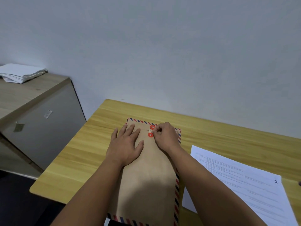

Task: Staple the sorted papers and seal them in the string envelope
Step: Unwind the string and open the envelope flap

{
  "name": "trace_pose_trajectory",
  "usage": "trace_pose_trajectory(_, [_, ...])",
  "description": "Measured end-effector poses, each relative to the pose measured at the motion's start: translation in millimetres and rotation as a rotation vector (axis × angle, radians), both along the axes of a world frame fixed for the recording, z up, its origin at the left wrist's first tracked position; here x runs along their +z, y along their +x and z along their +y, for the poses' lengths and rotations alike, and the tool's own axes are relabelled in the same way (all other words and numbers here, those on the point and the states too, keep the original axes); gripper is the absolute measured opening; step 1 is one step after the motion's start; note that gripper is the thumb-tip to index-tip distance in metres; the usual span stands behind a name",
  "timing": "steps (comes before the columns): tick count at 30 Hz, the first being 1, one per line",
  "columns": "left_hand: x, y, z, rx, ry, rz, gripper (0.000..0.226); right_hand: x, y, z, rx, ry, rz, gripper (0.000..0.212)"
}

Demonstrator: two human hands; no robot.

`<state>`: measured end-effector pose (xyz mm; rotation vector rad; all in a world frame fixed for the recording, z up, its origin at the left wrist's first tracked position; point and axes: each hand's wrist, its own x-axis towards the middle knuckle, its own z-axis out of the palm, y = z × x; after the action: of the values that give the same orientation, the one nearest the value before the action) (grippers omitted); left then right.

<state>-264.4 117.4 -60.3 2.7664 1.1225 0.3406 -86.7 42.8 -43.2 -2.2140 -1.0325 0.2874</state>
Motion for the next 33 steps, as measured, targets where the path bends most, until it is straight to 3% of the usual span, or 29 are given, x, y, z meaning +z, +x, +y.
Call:
trace_pose_trajectory(8, [1.6, -0.1, -0.8, 0.000, -0.009, 0.018, 0.069, 2.3, 5.8, -28.8, 0.226, 0.050, 0.100, 0.019])
trace_pose_trajectory(20, [2.7, -1.4, -1.3, -0.002, -0.014, 0.017, 0.069, 9.7, -3.0, -19.5, 0.298, 0.079, 0.278, 0.012])
trace_pose_trajectory(22, [3.3, -1.6, -1.8, -0.002, -0.019, 0.015, 0.068, 17.2, -5.8, -10.4, 0.281, 0.134, 0.397, 0.006])
trace_pose_trajectory(25, [2.6, -0.9, -1.3, -0.006, -0.019, 0.005, 0.069, 32.3, -7.7, 4.5, 0.193, 0.279, 0.592, 0.013])
trace_pose_trajectory(33, [3.1, -1.0, -1.3, -0.004, -0.016, 0.022, 0.069, 65.1, 16.3, 20.9, -0.009, 0.400, 0.644, 0.009])
